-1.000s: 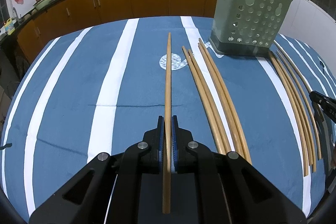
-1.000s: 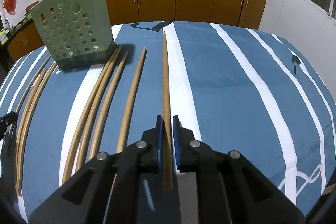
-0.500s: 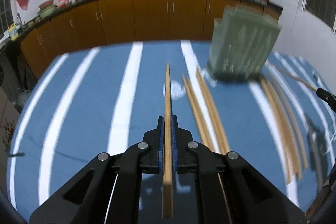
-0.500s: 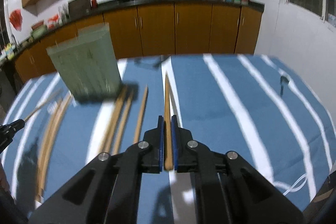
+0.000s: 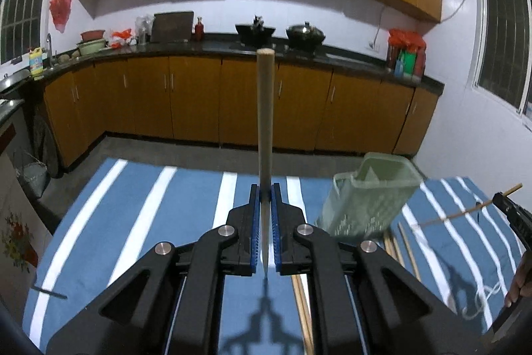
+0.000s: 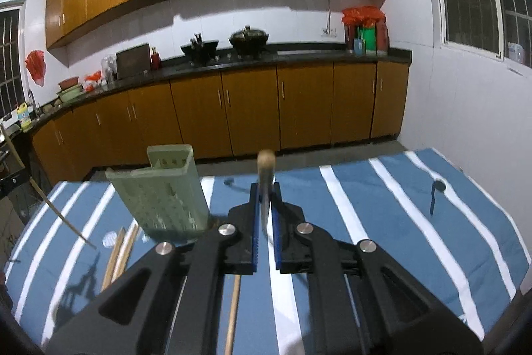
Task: Organize utensils
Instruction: 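Lift the held chopstick with the left tool toward the green holder while the right tool carries its own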
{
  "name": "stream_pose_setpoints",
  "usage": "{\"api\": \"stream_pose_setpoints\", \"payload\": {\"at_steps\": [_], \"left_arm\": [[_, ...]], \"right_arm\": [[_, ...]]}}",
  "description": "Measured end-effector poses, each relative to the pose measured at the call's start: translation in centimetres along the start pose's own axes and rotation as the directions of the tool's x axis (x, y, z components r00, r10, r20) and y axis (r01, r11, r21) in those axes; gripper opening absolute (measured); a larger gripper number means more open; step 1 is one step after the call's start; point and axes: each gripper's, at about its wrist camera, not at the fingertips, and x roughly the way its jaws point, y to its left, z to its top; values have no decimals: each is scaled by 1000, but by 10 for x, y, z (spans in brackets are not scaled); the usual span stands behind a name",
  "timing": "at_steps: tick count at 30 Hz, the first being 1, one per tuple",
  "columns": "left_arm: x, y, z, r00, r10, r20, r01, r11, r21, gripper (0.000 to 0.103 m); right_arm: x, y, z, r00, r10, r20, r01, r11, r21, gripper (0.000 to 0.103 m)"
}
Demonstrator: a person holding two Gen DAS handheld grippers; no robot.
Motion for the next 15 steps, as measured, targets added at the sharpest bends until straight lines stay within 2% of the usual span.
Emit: {"api": "stream_pose_setpoints", "payload": {"at_steps": [3, 7, 11, 15], "left_arm": [[-10, -2, 26, 998, -18, 58, 19, 1000, -6, 7], [-30, -13, 58, 987, -54, 154, 56, 998, -8, 7], [-42, -32, 81, 964, -130, 230, 137, 990, -18, 7], [-39, -53, 85, 946, -187, 267, 193, 981, 3, 7]], "right_arm": [[-13, 2, 28, 997, 20, 76, -21, 1000, 14, 8], [-33, 8, 73, 980, 81, 184, -91, 995, 47, 8], [-50, 25, 107, 946, 138, 293, -159, 986, 47, 8], [-47, 44, 120, 920, 172, 353, -194, 981, 26, 8]]}}
